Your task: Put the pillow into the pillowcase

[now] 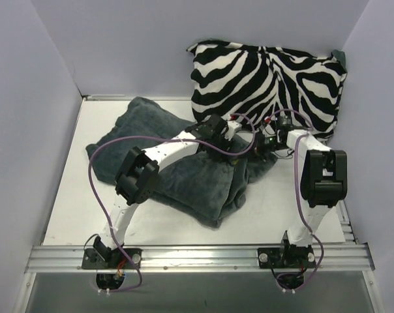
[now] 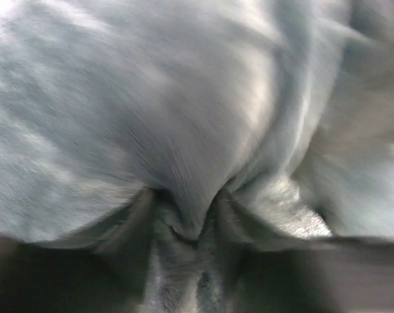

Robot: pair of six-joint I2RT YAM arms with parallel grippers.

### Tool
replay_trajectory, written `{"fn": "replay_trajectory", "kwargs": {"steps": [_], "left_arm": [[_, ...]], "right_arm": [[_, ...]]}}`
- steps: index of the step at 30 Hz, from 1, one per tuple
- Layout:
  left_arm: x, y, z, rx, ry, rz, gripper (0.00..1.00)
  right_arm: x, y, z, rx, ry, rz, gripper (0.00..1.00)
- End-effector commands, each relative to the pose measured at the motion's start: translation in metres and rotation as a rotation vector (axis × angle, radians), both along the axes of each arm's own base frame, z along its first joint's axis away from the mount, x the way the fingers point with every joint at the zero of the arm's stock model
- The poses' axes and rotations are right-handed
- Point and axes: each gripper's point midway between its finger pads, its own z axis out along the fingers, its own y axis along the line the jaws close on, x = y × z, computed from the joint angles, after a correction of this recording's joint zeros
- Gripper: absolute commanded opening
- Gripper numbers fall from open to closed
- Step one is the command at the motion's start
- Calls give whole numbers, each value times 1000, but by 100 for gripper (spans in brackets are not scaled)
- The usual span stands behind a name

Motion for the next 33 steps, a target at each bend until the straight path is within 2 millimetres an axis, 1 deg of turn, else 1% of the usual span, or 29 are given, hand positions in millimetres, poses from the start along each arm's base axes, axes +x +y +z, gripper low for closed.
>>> {"fn": "replay_trajectory", "kwargs": {"steps": [1,2,3,4,6,7,8,9,11,13,14,15,16,17,18,19,20,21,22,23,25,26,27,28,29,30,31,32,33], "left_arm": [[34,31,-49,51,81,152,33],[39,44,-59,95,70,176,17],[44,58,-67,123,72,191,9],[39,73,-85,159,110,209,3],[42,96,-97,190,133,248,0],[36,104,-105,212,148,242,0],[36,108,-107,223,146,244,0],[37,112,-108,226,150,257,0],[35,110,-109,220,158,251,0],[31,100,-108,197,170,227,0],[33,91,-102,169,166,215,0],[27,78,-99,125,196,180,0],[24,66,-92,87,206,157,0],[23,53,-81,26,216,134,0],[11,33,-66,-80,284,95,0],[6,22,-55,-147,311,67,0],[6,10,-43,-202,310,48,0],[4,3,-33,-252,340,61,0],[-5,-8,-14,-326,379,13,0],[1,-10,-3,-375,377,12,4],[4,-9,17,-446,413,26,22],[5,-7,26,-472,417,21,43],[13,3,40,-490,409,43,51],[15,7,49,-495,395,40,57],[12,17,51,-460,409,56,64],[12,25,69,-447,341,17,68],[9,31,76,-416,304,3,70],[2,44,71,-340,274,-5,76],[-5,52,92,-330,222,-10,95]], "right_arm": [[-14,5,67,229,-73,25,0],[-13,-6,77,267,-88,1,0],[-15,-11,92,299,-118,-6,0],[-16,-16,103,332,-131,-14,0],[-16,-30,138,431,-185,-20,0],[-16,-32,150,471,-185,-21,0],[-20,-32,163,518,-195,2,0],[-23,-31,171,538,-208,18,0],[-29,-26,175,560,-210,45,0],[-34,-14,167,569,-182,76,0],[-35,-8,162,562,-185,98,0],[-32,-3,150,546,-166,107,0],[-36,10,141,537,-153,146,0],[-34,16,133,522,-163,171,0],[-29,23,115,516,-120,179,0],[-28,33,111,516,-116,214,0],[-21,33,103,510,-117,217,0],[-18,39,87,501,-80,224,0],[-13,39,74,463,-70,215,0],[-5,35,67,433,-72,200,0],[3,30,34,361,-16,173,0],[13,14,21,334,0,124,0],[17,10,15,316,6,116,0],[21,5,10,298,13,103,1],[25,0,5,279,25,87,1],[34,-1,4,273,16,86,2],[38,-1,5,268,10,86,3],[43,-1,6,257,1,84,3],[53,3,11,253,-26,98,3]]}}
